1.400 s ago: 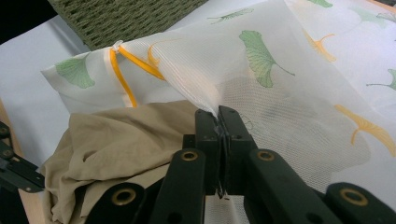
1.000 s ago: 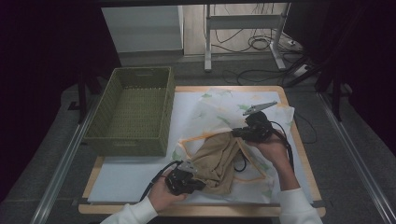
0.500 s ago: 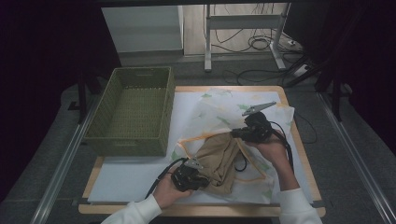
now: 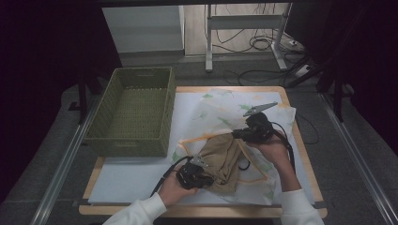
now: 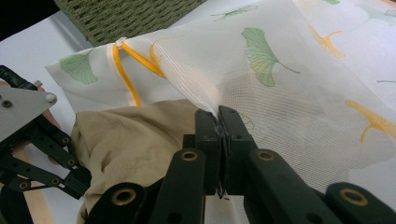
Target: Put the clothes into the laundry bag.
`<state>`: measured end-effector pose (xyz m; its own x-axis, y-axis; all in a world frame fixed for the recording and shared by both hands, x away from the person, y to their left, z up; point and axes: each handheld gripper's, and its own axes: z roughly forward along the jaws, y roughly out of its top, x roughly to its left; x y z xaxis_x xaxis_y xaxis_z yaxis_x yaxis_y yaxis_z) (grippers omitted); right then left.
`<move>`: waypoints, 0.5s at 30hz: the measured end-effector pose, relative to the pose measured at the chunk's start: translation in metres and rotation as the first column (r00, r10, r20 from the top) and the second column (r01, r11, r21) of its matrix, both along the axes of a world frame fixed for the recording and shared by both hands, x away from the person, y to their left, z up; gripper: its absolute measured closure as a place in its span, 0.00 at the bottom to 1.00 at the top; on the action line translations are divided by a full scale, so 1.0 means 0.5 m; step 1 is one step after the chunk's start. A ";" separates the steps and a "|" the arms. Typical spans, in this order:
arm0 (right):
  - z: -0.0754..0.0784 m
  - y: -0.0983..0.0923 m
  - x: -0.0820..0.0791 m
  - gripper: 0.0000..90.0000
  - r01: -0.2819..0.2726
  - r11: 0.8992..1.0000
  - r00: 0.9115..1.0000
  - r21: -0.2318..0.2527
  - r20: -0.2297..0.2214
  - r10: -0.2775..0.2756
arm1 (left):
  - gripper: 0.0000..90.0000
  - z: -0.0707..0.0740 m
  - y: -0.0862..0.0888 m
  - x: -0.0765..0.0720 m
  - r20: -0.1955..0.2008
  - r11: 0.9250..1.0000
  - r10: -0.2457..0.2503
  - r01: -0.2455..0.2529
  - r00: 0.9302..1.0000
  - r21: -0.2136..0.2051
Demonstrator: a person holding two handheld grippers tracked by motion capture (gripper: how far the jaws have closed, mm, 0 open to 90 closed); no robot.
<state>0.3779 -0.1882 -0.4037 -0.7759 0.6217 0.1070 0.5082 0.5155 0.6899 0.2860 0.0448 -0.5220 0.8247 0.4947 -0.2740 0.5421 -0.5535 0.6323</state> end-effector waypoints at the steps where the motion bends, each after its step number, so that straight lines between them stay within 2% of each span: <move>1: 0.000 0.000 0.000 0.96 0.000 1.000 1.000 0.000 0.000 0.000 | 1.00 0.000 0.000 0.000 -0.001 1.000 0.000 0.000 1.000 0.000; 15: -0.001 0.001 0.000 0.96 -0.004 1.000 1.000 -0.003 -0.002 0.004 | 1.00 -0.002 -0.006 0.009 0.002 1.000 0.015 -0.015 1.000 -0.008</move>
<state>0.3781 -0.1877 -0.4040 -0.7780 0.6192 0.1062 0.5074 0.5196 0.6874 0.2903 0.0418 -0.5229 0.8180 0.5044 -0.2766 0.5488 -0.5401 0.6380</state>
